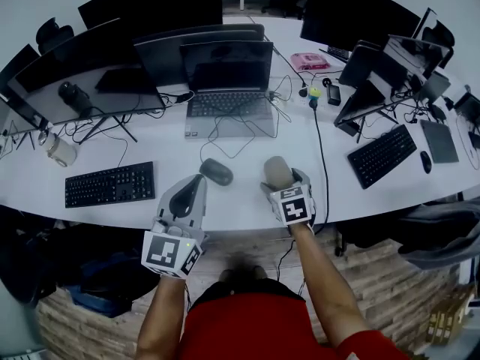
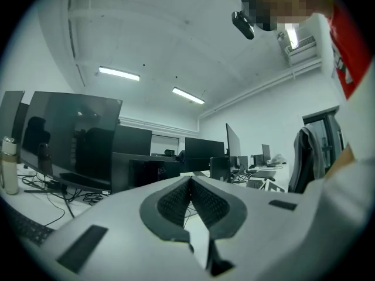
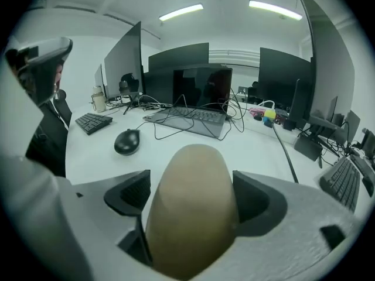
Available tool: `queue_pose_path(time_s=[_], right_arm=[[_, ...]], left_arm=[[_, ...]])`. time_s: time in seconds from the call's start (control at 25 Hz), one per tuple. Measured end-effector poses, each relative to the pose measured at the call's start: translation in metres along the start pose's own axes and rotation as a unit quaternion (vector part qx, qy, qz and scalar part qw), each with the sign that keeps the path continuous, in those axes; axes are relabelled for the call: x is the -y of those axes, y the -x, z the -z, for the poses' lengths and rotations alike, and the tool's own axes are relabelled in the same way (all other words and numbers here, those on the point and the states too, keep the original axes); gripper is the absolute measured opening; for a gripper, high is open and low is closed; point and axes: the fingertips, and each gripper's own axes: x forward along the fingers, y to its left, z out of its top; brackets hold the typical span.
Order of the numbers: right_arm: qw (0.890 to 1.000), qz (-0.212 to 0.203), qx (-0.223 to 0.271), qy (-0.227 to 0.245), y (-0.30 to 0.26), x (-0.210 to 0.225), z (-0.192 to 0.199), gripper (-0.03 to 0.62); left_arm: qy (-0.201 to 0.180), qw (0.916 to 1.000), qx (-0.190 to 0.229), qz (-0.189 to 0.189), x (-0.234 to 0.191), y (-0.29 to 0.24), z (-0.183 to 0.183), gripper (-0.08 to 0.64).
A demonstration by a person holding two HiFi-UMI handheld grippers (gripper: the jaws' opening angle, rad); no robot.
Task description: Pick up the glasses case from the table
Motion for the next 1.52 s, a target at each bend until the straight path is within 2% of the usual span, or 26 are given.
queue_pose_path(time_s=[0.2,0.56,0.96,1.24,1.52], right_arm=[[1.0,-0.002,-0.013,-0.003,-0.011,0.002,0.011,0.422],[1.0,0.002,0.01,-0.012,-0.002,0.005,0.008,0.405],[0.995,-0.008,0.092,-0.042,0.073,-0.006,-0.036,0.4],[0.985,-0.018,0.167,-0.05,0.144,-0.026,-0.073,0.4],[0.973,-0.025,0.221,-0.057,0.208,-0.04,-0.086,0.4]], left_arm=[[-0.003,0.9999,-0.006,-0.011,-0.002,0.008,0.004,0.009],[-0.005,0.9999,-0.007,-0.012,0.006,0.018,0.004,0.009],[-0.006,0.9999,0.006,0.006,0.024,0.027,-0.009,0.009],[-0.008,0.9995,0.022,0.023,0.039,0.036,-0.023,0.009],[-0.013,0.9988,0.037,0.031,0.051,0.048,-0.04,0.009]])
